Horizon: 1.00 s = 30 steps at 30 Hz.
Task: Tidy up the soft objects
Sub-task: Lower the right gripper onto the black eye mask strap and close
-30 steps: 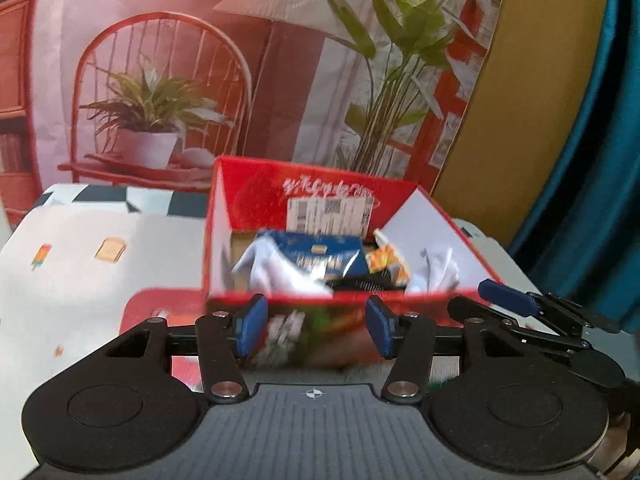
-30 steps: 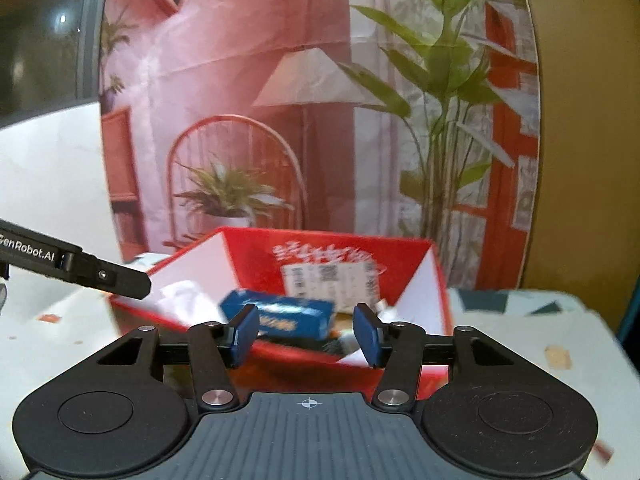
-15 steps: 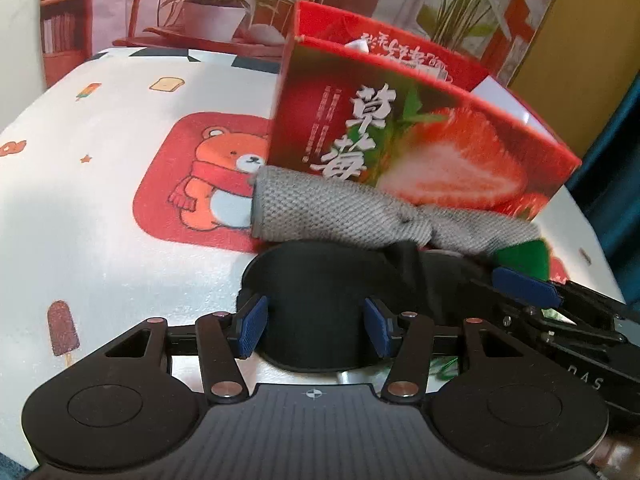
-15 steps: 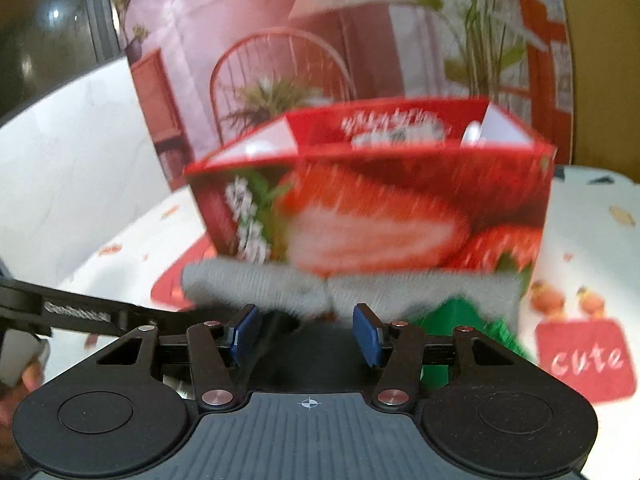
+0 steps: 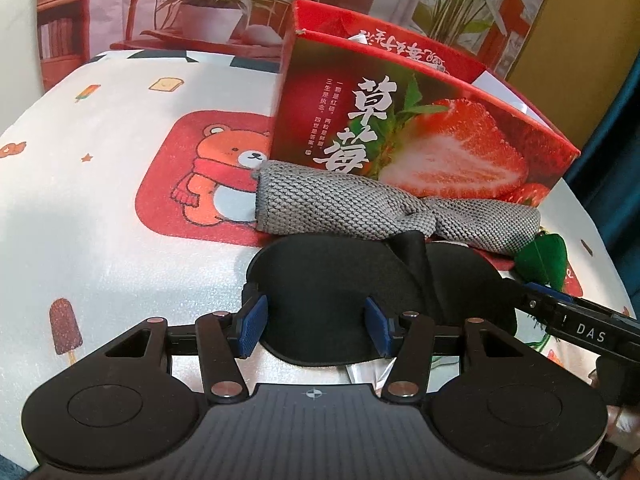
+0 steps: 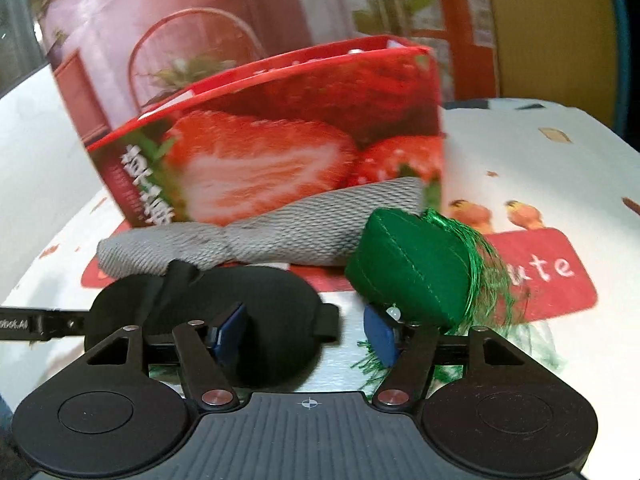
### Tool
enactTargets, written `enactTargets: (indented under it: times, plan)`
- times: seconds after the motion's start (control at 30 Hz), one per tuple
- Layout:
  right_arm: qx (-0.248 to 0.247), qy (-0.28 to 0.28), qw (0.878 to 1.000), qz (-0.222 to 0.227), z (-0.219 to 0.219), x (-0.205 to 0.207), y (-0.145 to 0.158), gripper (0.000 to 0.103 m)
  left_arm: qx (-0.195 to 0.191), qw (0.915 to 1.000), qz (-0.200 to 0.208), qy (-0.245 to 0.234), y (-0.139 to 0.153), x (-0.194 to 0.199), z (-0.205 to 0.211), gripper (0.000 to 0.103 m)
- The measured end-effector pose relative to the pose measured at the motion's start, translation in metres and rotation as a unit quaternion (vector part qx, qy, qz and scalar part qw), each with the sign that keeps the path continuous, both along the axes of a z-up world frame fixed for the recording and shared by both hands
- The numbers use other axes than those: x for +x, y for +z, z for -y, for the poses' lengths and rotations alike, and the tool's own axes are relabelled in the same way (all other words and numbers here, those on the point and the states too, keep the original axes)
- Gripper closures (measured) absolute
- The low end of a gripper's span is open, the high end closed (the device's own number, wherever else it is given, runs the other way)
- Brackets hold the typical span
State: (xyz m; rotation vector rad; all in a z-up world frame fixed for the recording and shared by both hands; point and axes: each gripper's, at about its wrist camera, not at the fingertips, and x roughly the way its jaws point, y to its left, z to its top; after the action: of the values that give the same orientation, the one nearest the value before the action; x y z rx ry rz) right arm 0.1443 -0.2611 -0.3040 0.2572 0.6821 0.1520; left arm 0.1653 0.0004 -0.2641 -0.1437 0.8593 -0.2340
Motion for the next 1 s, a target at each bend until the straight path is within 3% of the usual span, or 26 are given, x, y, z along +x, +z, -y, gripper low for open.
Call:
enactTargets:
  times: [0.3,0.57,0.67,0.87,1.0]
  plan:
    - [0.007,0.029,1.0,0.003,-0.009,0.004,0.0,0.042,0.009,0.9999,0.004,-0.003,-0.001,-0.001,0.003,0.046]
    - [0.058,0.042,0.997,-0.001,-0.011,0.006,-0.002,0.039,0.018,0.9998,0.007,-0.007,-0.002,-0.002,0.007,0.043]
    - [0.044,0.053,0.997,0.013,-0.017,0.002,0.002,0.04,0.018,0.9998,0.008,-0.008,-0.002,-0.002,0.006,0.043]
    - [0.039,0.071,0.995,0.065,-0.019,-0.007,0.019,0.054,0.02,0.9997,0.008,-0.009,-0.002,-0.002,0.007,0.042]
    - [0.034,0.098,0.992,0.077,-0.026,-0.011,0.024,0.075,0.017,0.9998,0.008,-0.009,-0.002,-0.002,0.005,0.042]
